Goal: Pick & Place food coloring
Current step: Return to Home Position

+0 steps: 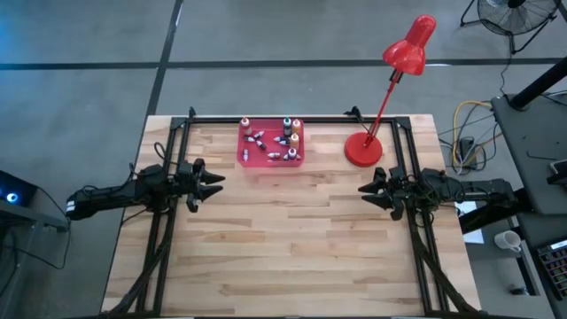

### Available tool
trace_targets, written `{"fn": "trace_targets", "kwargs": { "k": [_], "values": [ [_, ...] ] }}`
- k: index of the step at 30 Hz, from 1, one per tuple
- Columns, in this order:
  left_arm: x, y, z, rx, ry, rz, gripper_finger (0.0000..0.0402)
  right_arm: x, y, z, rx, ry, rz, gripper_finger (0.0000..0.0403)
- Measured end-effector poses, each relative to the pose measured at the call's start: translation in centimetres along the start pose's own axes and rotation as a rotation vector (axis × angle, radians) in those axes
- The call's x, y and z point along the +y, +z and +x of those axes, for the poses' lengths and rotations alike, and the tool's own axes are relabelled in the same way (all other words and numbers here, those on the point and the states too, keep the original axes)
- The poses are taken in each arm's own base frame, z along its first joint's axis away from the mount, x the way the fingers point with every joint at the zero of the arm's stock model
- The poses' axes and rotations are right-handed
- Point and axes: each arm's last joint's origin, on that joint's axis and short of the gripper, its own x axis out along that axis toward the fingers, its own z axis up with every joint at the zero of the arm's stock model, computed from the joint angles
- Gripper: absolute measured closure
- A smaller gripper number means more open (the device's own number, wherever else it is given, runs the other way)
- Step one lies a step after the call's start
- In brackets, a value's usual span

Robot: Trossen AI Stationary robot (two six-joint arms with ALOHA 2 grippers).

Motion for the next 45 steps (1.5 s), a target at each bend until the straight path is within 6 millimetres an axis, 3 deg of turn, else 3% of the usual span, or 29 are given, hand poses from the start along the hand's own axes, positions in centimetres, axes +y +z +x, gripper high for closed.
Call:
{"fn": "trace_targets", "kwargs": {
  "k": [45],
  "values": [
    [0.08,0.01,0.09,0.009,0.011,0.0,0.0252,-0.04,-0.07,0.06,0.009,-0.005,0.001,0.0236]
  ]
}}
